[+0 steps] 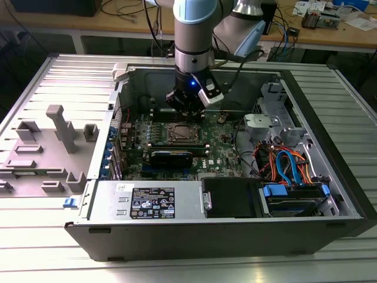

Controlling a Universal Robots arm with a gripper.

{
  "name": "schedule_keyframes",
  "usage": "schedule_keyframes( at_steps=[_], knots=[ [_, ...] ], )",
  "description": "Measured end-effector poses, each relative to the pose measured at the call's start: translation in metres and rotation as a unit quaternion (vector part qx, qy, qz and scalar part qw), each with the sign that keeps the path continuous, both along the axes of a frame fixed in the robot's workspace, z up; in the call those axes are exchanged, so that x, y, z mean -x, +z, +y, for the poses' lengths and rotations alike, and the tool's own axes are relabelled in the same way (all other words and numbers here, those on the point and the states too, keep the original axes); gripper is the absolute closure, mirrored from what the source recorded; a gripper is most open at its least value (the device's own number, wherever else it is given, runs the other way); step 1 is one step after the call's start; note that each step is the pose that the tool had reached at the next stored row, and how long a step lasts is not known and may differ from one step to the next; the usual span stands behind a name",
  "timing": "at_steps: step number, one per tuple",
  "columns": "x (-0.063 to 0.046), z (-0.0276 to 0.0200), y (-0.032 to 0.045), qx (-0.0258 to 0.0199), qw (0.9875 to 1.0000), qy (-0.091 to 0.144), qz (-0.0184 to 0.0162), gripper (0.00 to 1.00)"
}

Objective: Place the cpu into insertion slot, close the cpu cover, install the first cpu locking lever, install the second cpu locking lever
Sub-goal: 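Install the first cpu locking lever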

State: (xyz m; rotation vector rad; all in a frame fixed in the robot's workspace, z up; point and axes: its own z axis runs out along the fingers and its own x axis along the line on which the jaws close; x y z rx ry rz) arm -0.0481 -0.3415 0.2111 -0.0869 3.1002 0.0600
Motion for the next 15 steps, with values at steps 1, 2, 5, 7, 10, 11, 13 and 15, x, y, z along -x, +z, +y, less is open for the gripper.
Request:
schedule_keyframes(
  at_steps=[1,2,5,7,10,11,13,15],
  knots=[
    [0.0000,-0.0003,0.0000,-0.0001,1.0000,0.000,0.0000,0.89],
    [-0.0001,-0.0007,-0.0001,-0.0001,1.0000,0.000,0.0000,0.89],
    [0.0002,-0.0018,-0.0003,-0.0024,1.0000,0.000,0.0001,0.89],
    [0.0002,-0.0018,-0.0006,-0.0047,1.0000,0.000,0.0000,0.89],
    [0.0002,-0.0018,-0.0014,-0.0065,1.0000,0.000,0.0000,0.89],
    [0.0001,-0.0020,-0.0019,-0.0067,1.0000,0.000,0.0001,0.89],
    [0.0001,-0.0030,-0.0023,-0.0072,1.0000,0.000,0.0001,0.89],
    [0.0002,-0.0034,-0.0030,-0.0072,1.0000,0.000,0.0000,0.89]
  ],
)
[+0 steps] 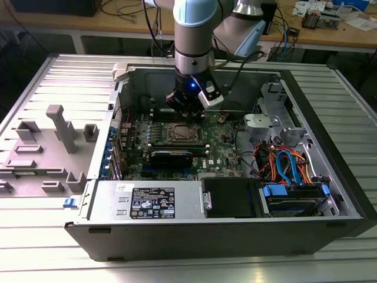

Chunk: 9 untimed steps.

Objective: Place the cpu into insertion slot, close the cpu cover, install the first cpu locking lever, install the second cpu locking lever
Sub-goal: 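Install the first cpu locking lever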

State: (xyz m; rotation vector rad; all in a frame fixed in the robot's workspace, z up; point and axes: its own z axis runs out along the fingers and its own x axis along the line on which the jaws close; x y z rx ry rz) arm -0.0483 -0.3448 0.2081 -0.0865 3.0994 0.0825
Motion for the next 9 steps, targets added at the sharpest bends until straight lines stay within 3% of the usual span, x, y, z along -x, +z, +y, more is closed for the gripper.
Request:
schedule_keyframes(
  at_steps=[9],
  knots=[
    [0.0000,-0.0008,-0.0029,-0.0001,1.0000,0.000,0.0001,0.89]
  ],
)
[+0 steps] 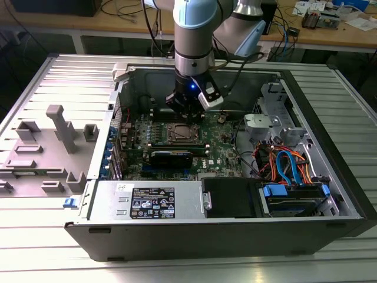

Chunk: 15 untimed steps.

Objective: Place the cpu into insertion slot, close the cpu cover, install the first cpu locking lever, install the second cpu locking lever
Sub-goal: 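Install the first cpu locking lever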

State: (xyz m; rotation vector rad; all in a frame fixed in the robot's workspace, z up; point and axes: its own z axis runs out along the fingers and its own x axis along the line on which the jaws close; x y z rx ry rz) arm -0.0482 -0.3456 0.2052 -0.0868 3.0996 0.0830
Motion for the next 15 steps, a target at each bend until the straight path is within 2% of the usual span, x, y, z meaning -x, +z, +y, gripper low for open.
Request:
schedule_keyframes(
  at_steps=[7,10,12,14,15],
  knots=[
    [0.0000,-0.0015,-0.0016,-0.0010,1.0000,0.000,-0.0001,0.89],
    [0.0000,-0.0015,-0.0018,-0.0031,1.0000,0.000,0.0000,0.89],
    [-0.0001,-0.0015,-0.0019,-0.0087,1.0000,0.000,-0.0001,0.89],
    [-0.0002,-0.0009,-0.0029,-0.0188,0.9998,0.000,-0.0005,0.89],
    [-0.0001,-0.0012,-0.0027,-0.0200,0.9998,0.000,-0.0004,0.89]
  ],
)
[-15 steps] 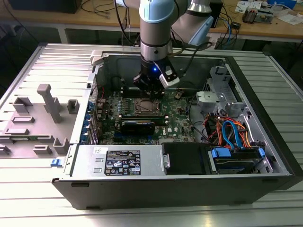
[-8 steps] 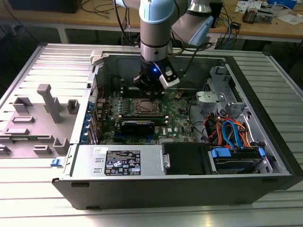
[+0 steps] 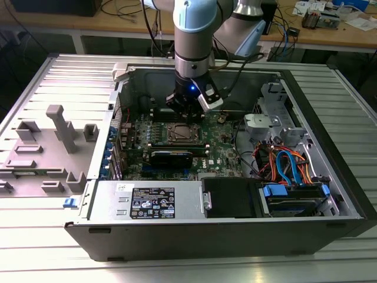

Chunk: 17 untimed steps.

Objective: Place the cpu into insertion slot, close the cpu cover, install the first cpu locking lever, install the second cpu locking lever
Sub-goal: 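Install the first cpu locking lever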

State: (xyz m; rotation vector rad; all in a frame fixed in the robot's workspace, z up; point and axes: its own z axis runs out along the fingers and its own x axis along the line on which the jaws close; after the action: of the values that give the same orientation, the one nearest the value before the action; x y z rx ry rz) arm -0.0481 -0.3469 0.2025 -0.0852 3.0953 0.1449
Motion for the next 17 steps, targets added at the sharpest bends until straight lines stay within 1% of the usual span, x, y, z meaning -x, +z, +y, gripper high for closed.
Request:
schedule_keyframes(
  at_steps=[3,5,8,10,14,17],
  knots=[
    [0.0001,-0.0002,0.0004,-0.0020,1.0000,0.000,0.0004,0.89],
    [0.0001,-0.0002,0.0007,-0.0024,1.0000,0.000,0.0003,0.89],
    [0.0001,-0.0002,0.0056,-0.0021,1.0000,0.000,0.0003,0.89],
    [0.0000,-0.0003,0.0067,-0.0020,1.0000,0.000,0.0002,0.89],
    [0.0000,-0.0050,0.0068,-0.0019,1.0000,0.000,0.0003,0.89],
    [0.0001,-0.0054,0.0068,-0.0018,1.0000,0.000,0.0003,0.89]
  ],
)
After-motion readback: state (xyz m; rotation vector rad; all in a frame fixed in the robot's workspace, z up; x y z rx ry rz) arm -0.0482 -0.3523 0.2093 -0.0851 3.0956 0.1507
